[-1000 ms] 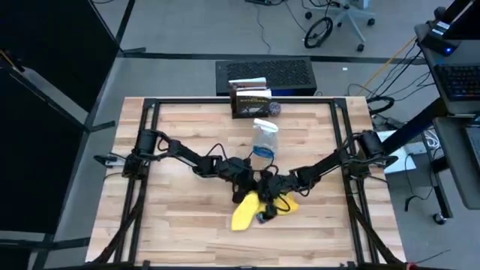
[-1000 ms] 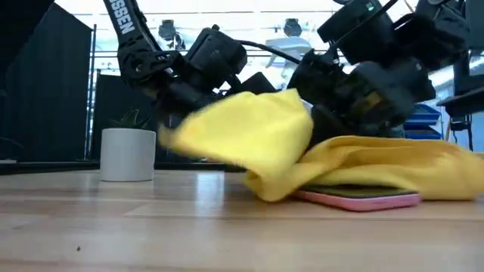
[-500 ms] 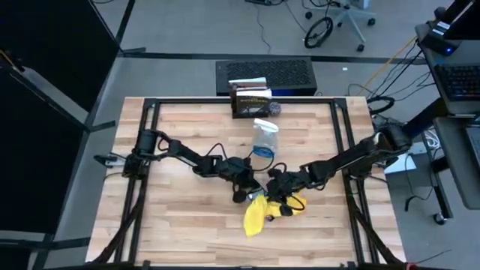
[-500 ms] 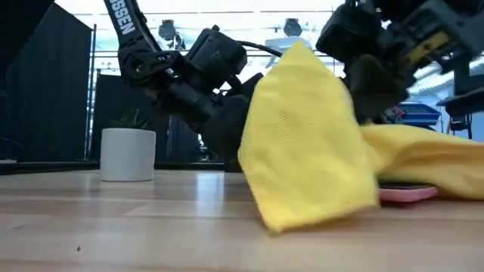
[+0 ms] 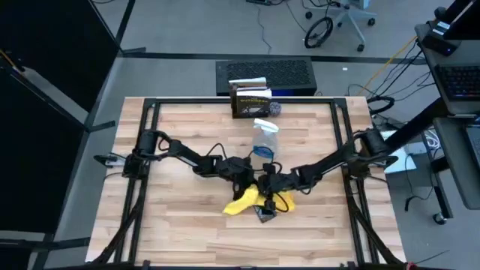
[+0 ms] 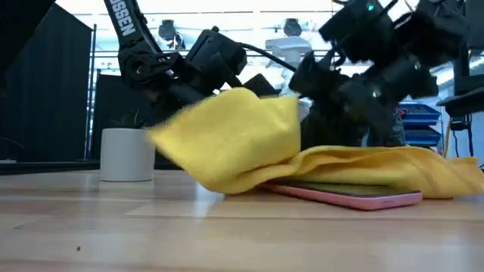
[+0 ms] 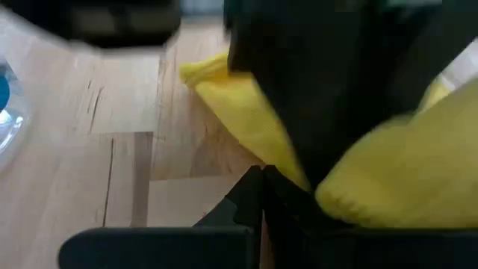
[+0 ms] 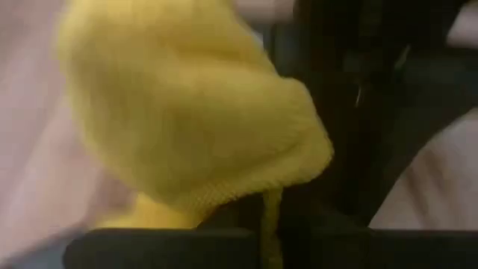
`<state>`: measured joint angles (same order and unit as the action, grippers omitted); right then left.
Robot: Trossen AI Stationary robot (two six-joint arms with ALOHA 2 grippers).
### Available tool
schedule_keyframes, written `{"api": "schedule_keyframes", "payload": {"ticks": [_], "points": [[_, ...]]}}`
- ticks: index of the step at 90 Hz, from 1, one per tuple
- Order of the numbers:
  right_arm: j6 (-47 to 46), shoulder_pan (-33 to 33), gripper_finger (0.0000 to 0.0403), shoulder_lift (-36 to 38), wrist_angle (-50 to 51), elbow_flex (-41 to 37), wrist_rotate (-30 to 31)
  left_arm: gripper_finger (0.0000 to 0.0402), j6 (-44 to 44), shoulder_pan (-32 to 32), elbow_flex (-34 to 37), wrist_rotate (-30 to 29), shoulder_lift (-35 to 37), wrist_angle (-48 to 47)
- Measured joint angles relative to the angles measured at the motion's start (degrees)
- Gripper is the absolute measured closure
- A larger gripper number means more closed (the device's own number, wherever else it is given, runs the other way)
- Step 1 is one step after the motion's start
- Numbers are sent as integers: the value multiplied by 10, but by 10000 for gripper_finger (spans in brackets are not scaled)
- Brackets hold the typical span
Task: Apply microfiber cloth
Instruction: Wipe the front of the cellphone with a microfiber cloth
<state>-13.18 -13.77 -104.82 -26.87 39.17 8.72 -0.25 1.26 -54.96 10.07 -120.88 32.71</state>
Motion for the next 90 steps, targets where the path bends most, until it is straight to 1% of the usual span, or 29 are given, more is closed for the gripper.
{"api": "schedule_keyframes", "payload": {"ticks": [10,24,34,40,49,56,63,74,80,90], "points": [[-1,-1,401,-1,4,0,-37,402,0,0,0,0,0,0],[8,-3,401,14,20,-1,-138,402,0,0,0,0,0,0],[14,-2,401,19,30,-1,-199,402,1,0,0,0,0,0],[13,-2,401,19,40,-1,-261,402,1,0,0,0,0,0],[-10,9,401,19,61,-1,-374,402,1,0,0,0,0,0],[-44,15,401,28,83,-3,-423,402,1,0,0,0,0,0],[-67,12,401,58,122,-4,-443,402,1,0,0,0,0,0],[-70,-8,401,141,216,-3,-434,402,1,-1,0,0,0,0],[-71,-22,401,192,268,-3,-403,402,-1,-1,0,0,0,0],[-74,-48,401,278,343,-3,-319,402,-1,-1,0,0,0,1]]}}
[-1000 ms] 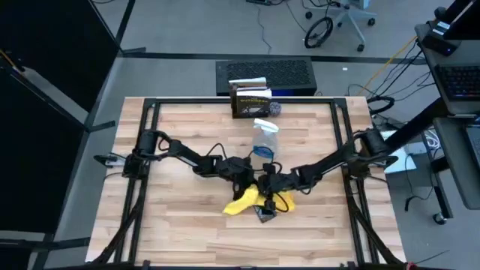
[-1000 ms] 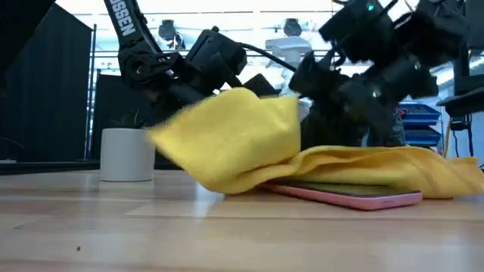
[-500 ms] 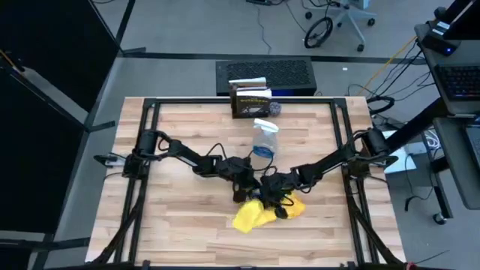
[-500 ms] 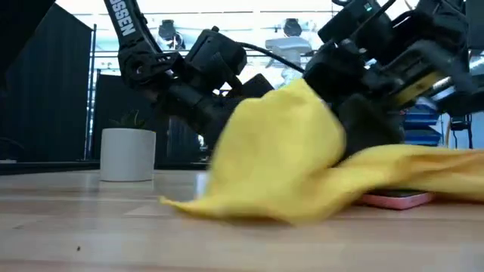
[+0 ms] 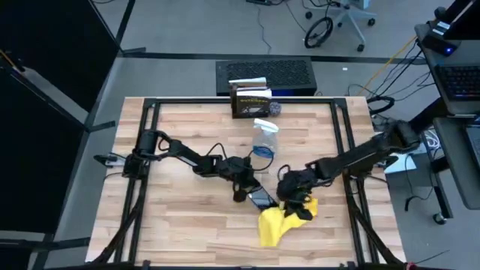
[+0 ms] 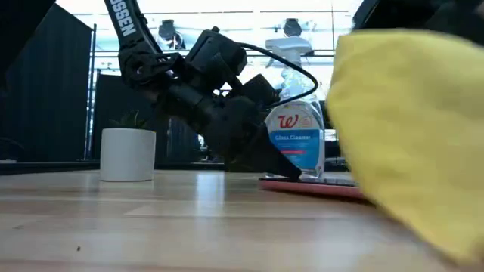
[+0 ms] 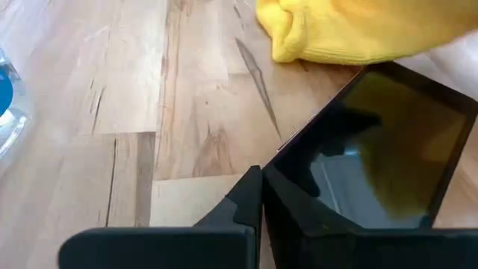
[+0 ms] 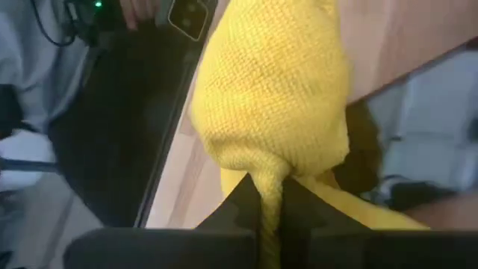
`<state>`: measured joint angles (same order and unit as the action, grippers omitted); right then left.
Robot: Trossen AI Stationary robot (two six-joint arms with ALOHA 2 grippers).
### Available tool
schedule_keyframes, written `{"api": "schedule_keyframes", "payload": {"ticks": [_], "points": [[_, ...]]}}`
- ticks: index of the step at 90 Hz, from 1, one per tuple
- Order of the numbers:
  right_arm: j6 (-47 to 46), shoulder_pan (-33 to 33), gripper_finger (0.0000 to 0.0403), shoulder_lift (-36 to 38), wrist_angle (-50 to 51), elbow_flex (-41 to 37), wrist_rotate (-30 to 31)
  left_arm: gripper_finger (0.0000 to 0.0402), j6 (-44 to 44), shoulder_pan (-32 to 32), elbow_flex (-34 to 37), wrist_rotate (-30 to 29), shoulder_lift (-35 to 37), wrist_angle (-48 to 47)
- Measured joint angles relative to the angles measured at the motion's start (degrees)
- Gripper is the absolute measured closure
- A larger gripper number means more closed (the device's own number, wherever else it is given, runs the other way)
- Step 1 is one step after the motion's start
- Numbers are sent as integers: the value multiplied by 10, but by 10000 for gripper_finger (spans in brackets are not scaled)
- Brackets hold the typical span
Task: Apply microfiber cloth
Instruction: Wipe the front of the cellphone with a microfiber cloth
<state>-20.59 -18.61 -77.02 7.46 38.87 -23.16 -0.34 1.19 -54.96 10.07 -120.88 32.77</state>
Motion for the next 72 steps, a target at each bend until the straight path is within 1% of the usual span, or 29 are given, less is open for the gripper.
{"api": "schedule_keyframes", "payload": {"ticks": [18,26,32,39,47,57,62,72], "points": [[-25,-47,401,123,142,0,188,402,0,0,0,0,3,-1],[-39,-63,401,160,194,0,263,402,0,0,-2,0,10,-2],[-51,-72,401,180,225,0,309,402,-3,0,0,-3,29,-19],[-73,-77,401,197,252,0,345,402,-21,1,1,-24,53,-31],[-123,-76,401,212,279,0,380,402,-38,7,1,-68,100,-72],[-180,-76,401,221,305,1,441,402,-62,20,-1,-111,152,-125],[-212,-76,401,221,323,1,456,402,-62,28,-1,-123,171,-152],[-288,-76,401,216,382,-4,458,402,-44,46,-1,-130,199,-189]]}}
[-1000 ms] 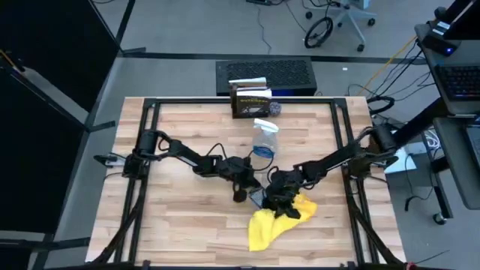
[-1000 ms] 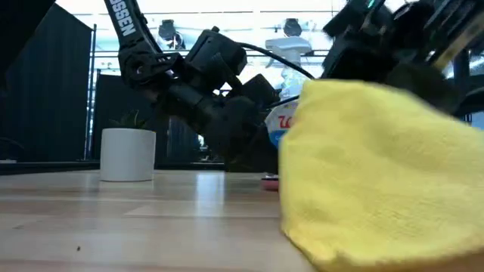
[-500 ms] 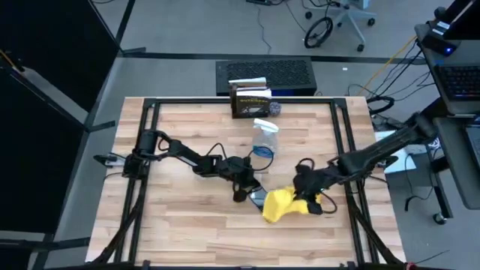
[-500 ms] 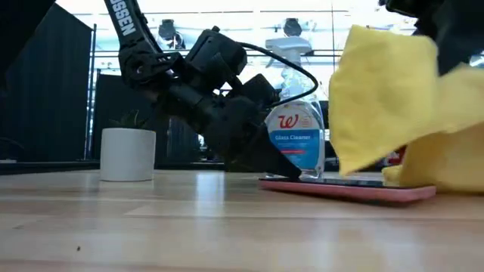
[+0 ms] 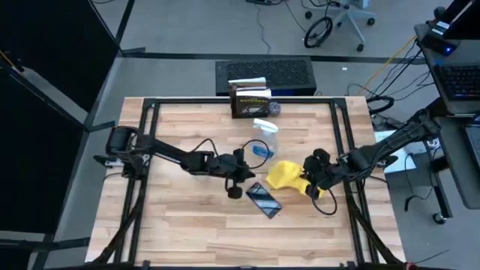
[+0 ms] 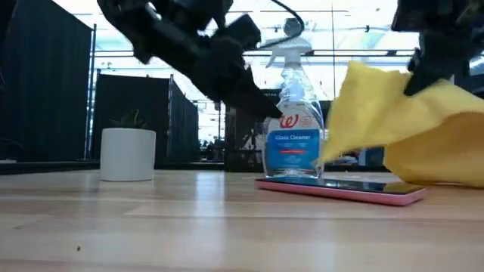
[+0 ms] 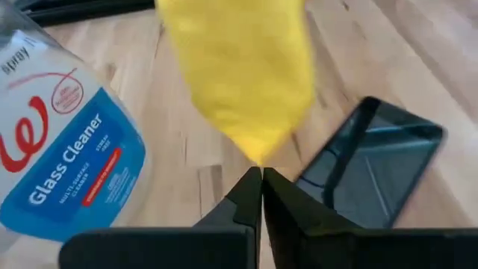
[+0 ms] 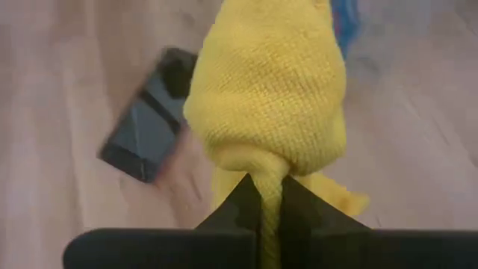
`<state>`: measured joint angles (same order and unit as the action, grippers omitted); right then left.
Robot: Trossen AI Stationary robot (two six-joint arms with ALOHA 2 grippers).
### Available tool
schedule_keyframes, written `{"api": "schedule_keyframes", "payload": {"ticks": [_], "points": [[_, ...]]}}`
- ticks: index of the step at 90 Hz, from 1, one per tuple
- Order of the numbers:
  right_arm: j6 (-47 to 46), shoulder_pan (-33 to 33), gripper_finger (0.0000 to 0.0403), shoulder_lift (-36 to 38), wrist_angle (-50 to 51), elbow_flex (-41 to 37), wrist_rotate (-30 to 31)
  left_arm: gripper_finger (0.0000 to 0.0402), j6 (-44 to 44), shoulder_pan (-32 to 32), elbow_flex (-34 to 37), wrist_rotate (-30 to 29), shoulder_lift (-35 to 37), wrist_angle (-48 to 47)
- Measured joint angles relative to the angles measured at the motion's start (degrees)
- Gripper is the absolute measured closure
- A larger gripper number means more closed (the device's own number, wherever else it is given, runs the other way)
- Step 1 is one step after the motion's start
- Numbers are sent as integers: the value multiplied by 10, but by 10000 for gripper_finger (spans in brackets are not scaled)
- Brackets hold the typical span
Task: Apply microfiber cloth
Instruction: Wipe the front of the cellphone with a microfiber cloth, then spray the back of the cellphone using the spray bottle
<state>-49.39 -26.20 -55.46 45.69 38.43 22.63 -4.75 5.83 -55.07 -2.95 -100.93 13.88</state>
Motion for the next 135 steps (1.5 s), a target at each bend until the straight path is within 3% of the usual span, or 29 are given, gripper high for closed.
{"api": "schedule_keyframes", "payload": {"ticks": [14,46,67,81,94,105,117,135], "points": [[-83,-2,401,-5,71,-28,0,402,49,26,0,-4,5,-19],[-118,3,388,-5,70,-42,-33,402,57,56,-1,-6,5,-16],[-123,34,287,21,106,-39,-204,402,55,56,-1,-7,-2,-20],[-140,33,215,60,119,-17,-214,402,54,56,-1,-7,-3,-39],[-138,33,177,85,25,-12,-151,402,38,60,-1,-6,-3,-39],[-100,37,163,61,-133,-28,-99,402,15,67,-1,20,-3,-39],[-56,55,161,-3,-262,-45,-101,402,-1,72,-1,31,-9,-34],[-35,95,161,-123,-293,-46,-162,402,-7,77,-2,36,-52,-14]]}}
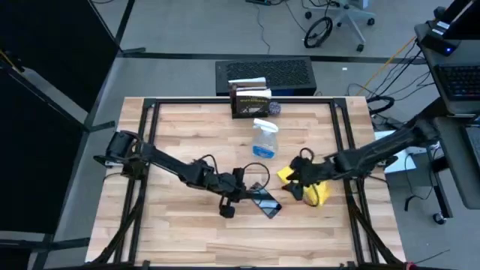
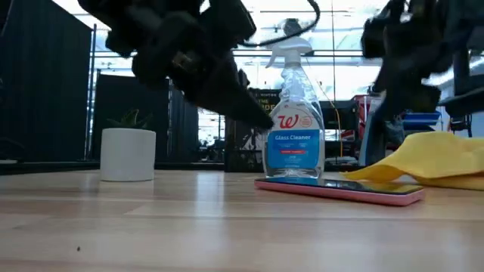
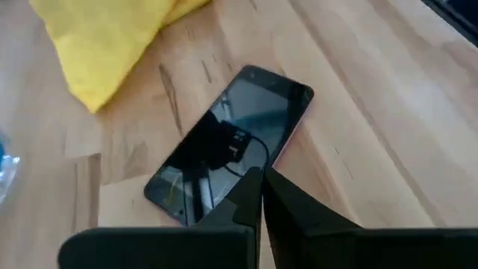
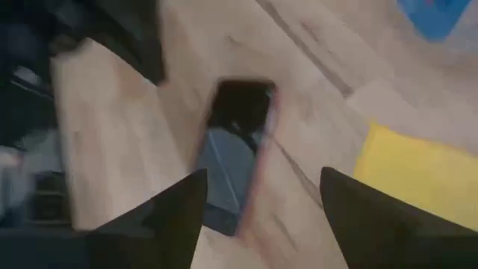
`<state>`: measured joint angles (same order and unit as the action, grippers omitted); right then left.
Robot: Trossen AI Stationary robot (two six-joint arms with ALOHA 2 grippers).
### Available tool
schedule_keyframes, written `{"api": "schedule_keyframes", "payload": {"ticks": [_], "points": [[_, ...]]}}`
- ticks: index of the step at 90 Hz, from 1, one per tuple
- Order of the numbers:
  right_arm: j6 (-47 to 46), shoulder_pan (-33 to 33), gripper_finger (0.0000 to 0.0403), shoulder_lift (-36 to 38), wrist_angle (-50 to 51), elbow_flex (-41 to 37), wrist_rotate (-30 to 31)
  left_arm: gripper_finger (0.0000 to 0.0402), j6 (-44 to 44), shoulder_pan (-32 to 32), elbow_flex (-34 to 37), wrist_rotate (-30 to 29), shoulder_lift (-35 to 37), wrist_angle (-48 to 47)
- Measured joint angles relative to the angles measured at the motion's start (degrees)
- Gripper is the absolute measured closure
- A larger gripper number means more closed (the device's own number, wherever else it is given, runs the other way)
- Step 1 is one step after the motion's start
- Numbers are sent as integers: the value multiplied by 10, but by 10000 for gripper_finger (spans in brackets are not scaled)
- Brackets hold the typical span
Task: Apply microfiber cloth
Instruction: Spray the back of the cellphone using the spray bottle
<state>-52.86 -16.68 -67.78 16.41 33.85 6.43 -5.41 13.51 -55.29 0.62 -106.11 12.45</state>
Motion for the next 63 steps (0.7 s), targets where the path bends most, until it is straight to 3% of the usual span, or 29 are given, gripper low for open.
{"api": "schedule_keyframes", "payload": {"ticks": [29,63], "points": [[25,29,161,-145,-87,0,-50,402,1,10,-34,60,-77,1],[35,38,161,-221,-185,1,-85,402,5,8,-61,11,-119,13]]}}
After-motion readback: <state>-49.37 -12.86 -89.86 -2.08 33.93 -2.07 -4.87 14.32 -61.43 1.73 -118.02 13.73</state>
